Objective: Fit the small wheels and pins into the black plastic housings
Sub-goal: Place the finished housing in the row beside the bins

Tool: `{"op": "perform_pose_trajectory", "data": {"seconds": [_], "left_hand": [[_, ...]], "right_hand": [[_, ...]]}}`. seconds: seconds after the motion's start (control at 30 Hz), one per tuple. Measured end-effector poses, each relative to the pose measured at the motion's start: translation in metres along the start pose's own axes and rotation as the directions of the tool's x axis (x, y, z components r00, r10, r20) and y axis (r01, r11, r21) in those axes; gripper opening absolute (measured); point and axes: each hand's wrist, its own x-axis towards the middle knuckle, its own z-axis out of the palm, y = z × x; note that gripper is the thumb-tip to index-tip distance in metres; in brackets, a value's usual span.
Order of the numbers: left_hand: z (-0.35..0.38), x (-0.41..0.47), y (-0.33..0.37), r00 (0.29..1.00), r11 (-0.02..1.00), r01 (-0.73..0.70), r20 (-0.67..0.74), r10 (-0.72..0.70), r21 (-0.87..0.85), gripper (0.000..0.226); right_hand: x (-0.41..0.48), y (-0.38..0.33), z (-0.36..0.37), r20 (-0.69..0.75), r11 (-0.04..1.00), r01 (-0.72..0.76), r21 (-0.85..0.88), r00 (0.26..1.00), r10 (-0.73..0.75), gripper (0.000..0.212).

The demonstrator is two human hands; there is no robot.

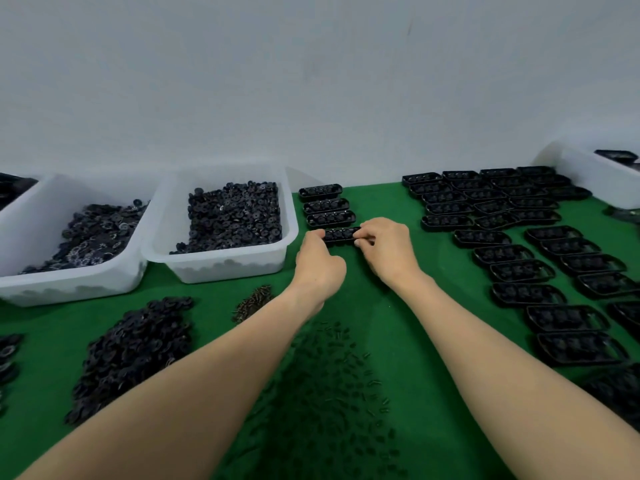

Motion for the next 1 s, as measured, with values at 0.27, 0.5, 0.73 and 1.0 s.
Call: {"op": "perform_pose_trajectory", "data": {"seconds": [0.27,0.5,0.73,1.0], "left_hand": [[-0.011,-0.036,0.017,0.979,0.964,-0.164,0.158,0.132,0.21,0.059],[-0.109,-0.146,-0.016,0.865,0.853,-0.483,-0.043,0.5,0.197,0.012],[-0.231,-0.247,-0.104,0.849,0.952,-0.251,-0.432,0.305,0.177,0.026],[-0.354,-0.309,-0.175,0.655,0.962,0.015,-0.73,0.195,0.271,0.017]], "right_hand": [[-0.026,-0.027,-0.024,-0.041,1.0,0.024,-0.008,0.999,-0.024,0.026],[-0.125,-0.126,-0.054,-0.029,0.888,0.458,0.045,0.889,-0.458,0.009],[-0.207,-0.231,-0.014,0.342,0.682,0.693,0.233,0.598,-0.725,0.017],[-0.2,-0.377,0.099,0.466,0.737,0.627,0.251,0.589,-0.66,0.024]]}}
